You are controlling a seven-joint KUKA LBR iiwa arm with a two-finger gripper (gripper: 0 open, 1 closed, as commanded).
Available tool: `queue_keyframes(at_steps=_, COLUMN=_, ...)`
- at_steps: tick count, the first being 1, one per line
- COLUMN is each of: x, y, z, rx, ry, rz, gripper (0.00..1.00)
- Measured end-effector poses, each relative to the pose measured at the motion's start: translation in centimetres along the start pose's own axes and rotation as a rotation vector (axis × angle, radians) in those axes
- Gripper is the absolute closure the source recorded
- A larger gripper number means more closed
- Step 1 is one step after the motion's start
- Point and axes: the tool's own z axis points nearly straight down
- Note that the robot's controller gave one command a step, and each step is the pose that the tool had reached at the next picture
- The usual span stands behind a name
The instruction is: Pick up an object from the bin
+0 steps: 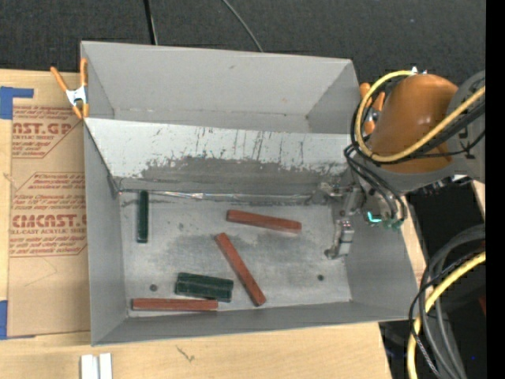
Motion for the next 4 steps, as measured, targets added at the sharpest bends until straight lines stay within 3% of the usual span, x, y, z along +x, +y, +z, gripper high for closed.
queue_keyframes(at_steps=1, x=-2.0, y=2.5, z=5.7, rx=0.001, ry=-0.008, rz=-0.011, gripper=0.0)
queue_keyframes(at_steps=2, x=-2.1, y=1.9, z=8.8, rx=0.0, ry=-0.002, rz=-0.082, gripper=1.0)
queue_keyframes(at_steps=3, x=-2.1, y=1.9, z=8.8, rx=0.0, ry=-0.002, rz=-0.082, gripper=1.0)
queue_keyframes(at_steps=4, x=-1.3, y=1.0, z=3.1, rx=-0.002, ry=0.006, rz=-0.112, gripper=1.0)
